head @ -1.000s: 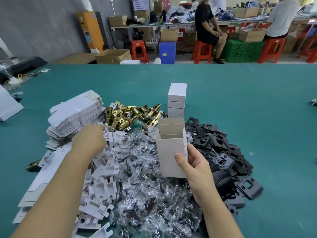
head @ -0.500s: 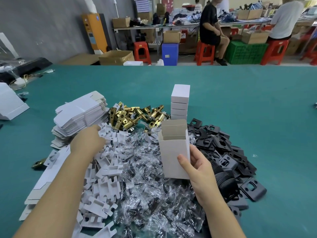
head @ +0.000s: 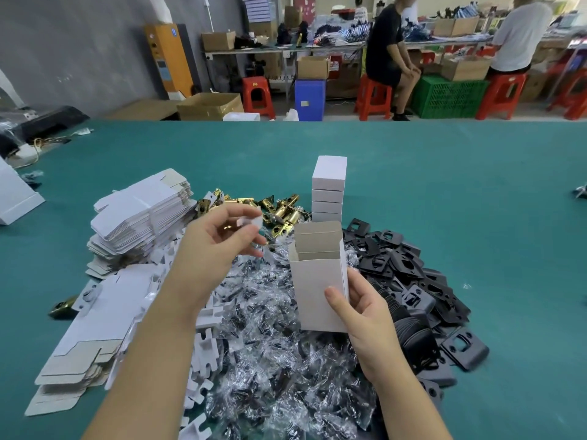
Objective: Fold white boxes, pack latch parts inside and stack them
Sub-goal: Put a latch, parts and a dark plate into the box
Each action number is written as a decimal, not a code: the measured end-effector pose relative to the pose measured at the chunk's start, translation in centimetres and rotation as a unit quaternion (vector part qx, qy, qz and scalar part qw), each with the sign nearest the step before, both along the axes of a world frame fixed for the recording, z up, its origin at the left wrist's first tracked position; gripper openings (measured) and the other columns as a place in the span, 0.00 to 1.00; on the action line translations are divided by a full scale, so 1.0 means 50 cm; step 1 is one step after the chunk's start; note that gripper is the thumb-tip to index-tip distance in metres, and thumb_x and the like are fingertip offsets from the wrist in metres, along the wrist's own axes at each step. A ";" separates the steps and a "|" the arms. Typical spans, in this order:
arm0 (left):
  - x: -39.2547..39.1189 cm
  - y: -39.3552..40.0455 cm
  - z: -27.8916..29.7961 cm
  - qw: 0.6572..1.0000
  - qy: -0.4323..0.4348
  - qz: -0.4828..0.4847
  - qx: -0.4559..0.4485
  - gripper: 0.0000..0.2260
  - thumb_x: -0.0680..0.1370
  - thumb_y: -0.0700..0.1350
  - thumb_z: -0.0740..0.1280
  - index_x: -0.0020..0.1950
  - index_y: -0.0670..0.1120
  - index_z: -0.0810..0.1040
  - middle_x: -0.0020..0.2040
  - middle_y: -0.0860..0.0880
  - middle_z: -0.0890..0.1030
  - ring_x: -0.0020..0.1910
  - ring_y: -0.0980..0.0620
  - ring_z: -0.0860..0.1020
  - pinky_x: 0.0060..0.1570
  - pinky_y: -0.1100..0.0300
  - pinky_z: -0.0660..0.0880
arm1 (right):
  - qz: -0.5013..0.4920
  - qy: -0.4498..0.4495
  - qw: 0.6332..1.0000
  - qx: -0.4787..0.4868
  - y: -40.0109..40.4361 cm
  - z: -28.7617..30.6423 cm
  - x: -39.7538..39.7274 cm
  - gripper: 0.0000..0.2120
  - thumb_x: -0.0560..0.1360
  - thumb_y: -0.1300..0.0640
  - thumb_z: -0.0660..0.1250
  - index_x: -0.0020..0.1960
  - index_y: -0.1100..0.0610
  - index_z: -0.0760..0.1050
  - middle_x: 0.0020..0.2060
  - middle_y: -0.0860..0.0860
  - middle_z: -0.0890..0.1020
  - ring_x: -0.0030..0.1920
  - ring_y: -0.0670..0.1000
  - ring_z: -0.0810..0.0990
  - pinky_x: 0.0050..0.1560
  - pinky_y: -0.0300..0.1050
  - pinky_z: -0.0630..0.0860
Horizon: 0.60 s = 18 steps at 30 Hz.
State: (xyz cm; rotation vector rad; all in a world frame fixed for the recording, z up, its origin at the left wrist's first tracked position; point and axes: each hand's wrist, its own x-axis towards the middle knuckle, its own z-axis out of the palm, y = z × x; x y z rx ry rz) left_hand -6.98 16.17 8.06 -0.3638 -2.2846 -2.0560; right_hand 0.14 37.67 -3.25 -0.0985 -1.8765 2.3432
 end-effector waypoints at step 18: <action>0.015 0.091 -0.035 0.967 0.190 -0.017 -0.167 0.12 0.78 0.57 0.68 0.54 0.51 0.84 0.38 0.57 0.83 0.29 0.57 0.81 0.28 0.65 0.77 | 0.002 -0.002 1.000 0.004 -0.002 0.002 0.000 0.21 0.75 0.49 0.74 0.67 0.50 0.78 0.58 0.54 0.85 0.58 0.57 0.84 0.56 0.58 0.83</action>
